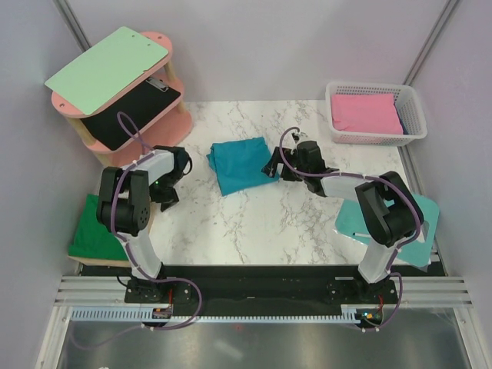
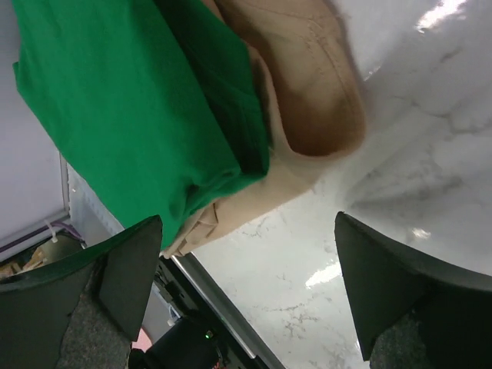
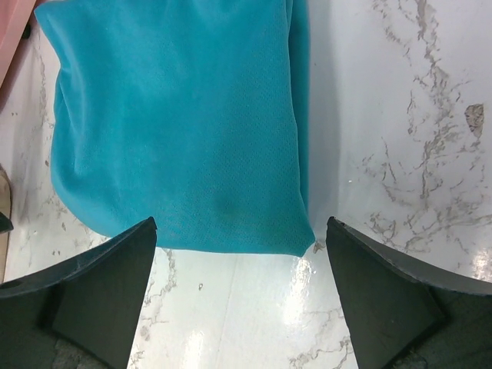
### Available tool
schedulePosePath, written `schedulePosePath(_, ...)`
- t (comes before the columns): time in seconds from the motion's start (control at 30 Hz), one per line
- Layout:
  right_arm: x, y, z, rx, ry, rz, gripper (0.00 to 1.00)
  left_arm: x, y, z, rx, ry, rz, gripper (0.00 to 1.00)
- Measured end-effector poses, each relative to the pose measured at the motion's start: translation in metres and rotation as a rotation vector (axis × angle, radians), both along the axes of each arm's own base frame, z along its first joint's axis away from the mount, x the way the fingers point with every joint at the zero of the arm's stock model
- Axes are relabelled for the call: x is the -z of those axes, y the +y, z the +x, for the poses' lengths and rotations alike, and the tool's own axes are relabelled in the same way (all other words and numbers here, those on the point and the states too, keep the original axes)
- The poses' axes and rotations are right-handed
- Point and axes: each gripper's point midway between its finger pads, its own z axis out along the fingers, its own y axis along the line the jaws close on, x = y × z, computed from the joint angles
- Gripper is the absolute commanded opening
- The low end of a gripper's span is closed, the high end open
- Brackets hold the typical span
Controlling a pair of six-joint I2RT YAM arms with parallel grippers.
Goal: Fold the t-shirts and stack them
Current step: Smooth out wrinkles on the folded tshirt
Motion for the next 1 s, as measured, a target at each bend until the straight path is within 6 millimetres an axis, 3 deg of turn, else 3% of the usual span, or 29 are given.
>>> schedulePosePath(0.2,0.009,0.003,-0.004,-0.017,0.036,0.017,0.98,0.009,0.023,-0.012,-0.041,0.103,0.066,0.99)
schedulePosePath(0.27,0.009,0.003,-0.005,-0.022,0.040,0.022,0.98,0.009,0.029,-0.015,-0.046,0.130,0.088,0.93)
schedulePosePath(0.37,0.009,0.002,-0.004,-0.023,0.042,0.027,0.98,0.011,0.033,-0.017,-0.052,0.150,0.107,0.33)
schedulePosePath(0.4,0.009,0.002,-0.004,-0.022,0.043,0.028,0.98,0.016,0.033,-0.016,-0.060,0.146,0.104,0.02)
schedulePosePath(0.63,0.011,-0.001,-0.005,-0.022,0.051,0.027,0.98,0.026,0.033,-0.014,-0.058,0.150,0.116,0.02)
schedulePosePath(0.77,0.014,-0.003,-0.007,-0.020,0.060,0.021,0.98,0.027,0.022,-0.009,-0.016,0.145,0.093,0.02)
schedulePosePath(0.9,0.015,-0.004,-0.007,-0.018,0.062,0.020,0.98,0.027,-0.007,0.011,0.062,0.108,0.027,0.02)
schedulePosePath(1.0,0.016,-0.005,-0.008,-0.016,0.065,0.017,0.98,0.022,-0.046,0.051,0.130,0.023,-0.063,0.02)
